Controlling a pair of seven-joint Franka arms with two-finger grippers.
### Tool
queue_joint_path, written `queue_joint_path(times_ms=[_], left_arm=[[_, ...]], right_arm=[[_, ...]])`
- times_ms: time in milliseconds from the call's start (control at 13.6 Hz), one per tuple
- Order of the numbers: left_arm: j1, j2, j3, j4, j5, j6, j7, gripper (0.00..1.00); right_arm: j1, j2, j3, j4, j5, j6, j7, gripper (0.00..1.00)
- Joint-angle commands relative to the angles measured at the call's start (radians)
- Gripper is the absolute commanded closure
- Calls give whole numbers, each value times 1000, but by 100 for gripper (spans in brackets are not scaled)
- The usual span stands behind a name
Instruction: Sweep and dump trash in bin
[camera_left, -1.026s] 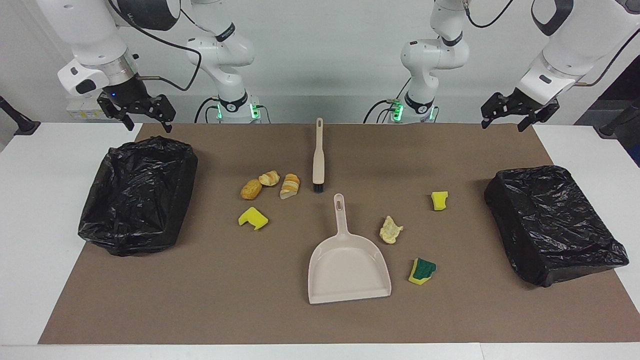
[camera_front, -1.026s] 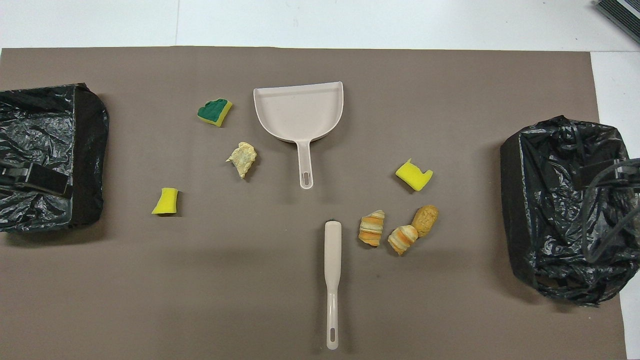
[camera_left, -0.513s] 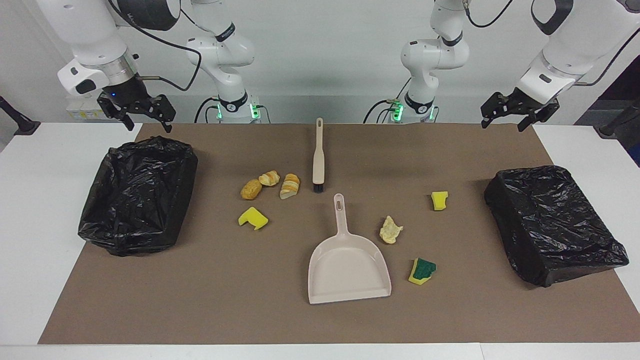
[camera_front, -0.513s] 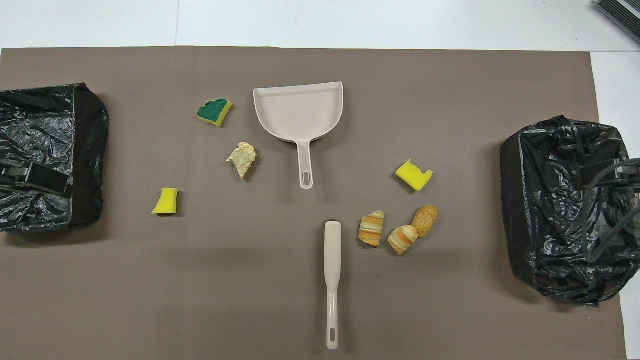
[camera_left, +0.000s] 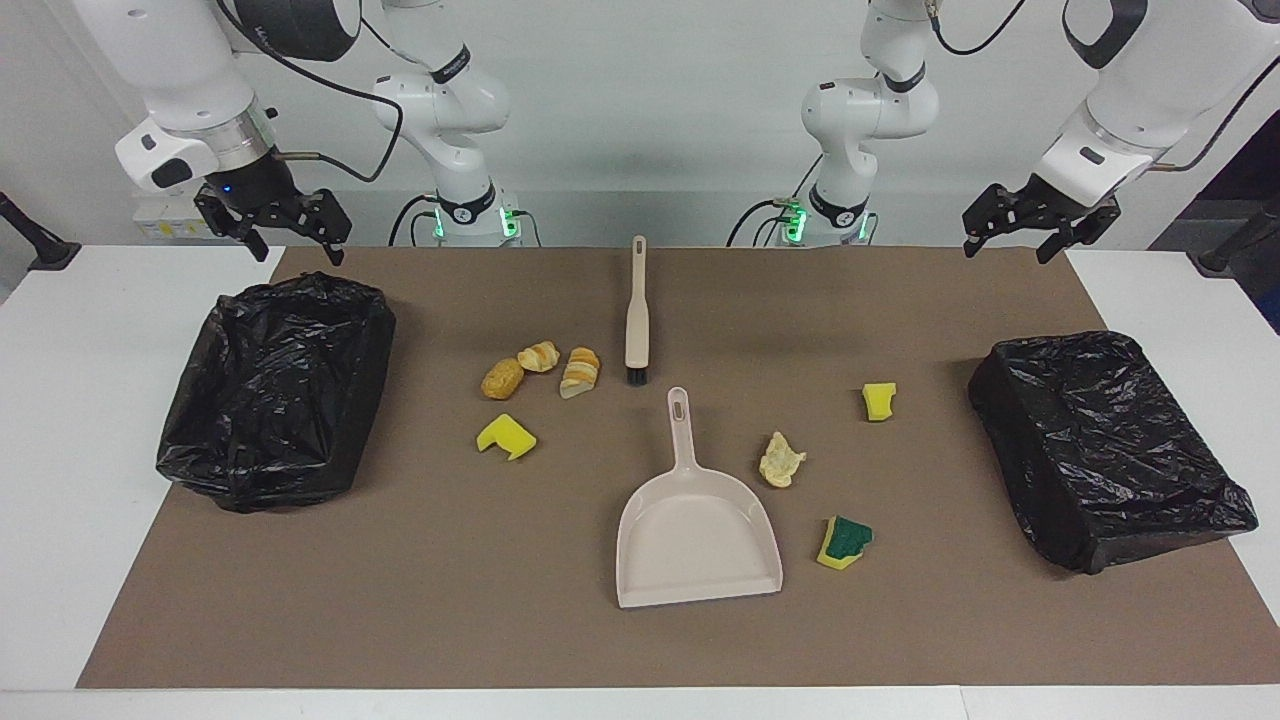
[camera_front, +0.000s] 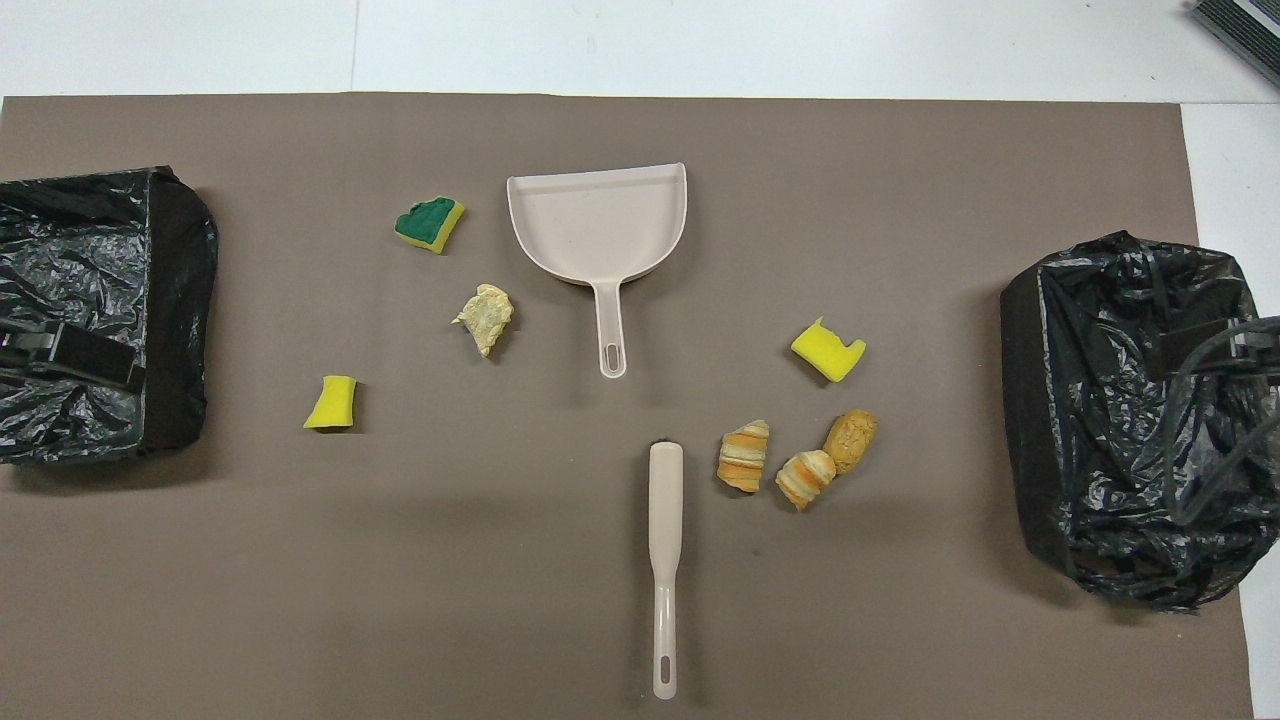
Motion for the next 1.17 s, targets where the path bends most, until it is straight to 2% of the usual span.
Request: queue_joint_path(times_ms=[0,513,1099], left_arm=[[3,-10,0,-13,-9,11,0,0],[4,-13,0,-15,-9,0,0,0],[-14,-13,-3,-59,-15,54,0,0]], right_arm=[[-14,-9,6,-10,-12,17,-34,0],[-14,-9,6,-10,-12,17,-34,0],[-14,-9,6,-10,-12,17,-34,0]])
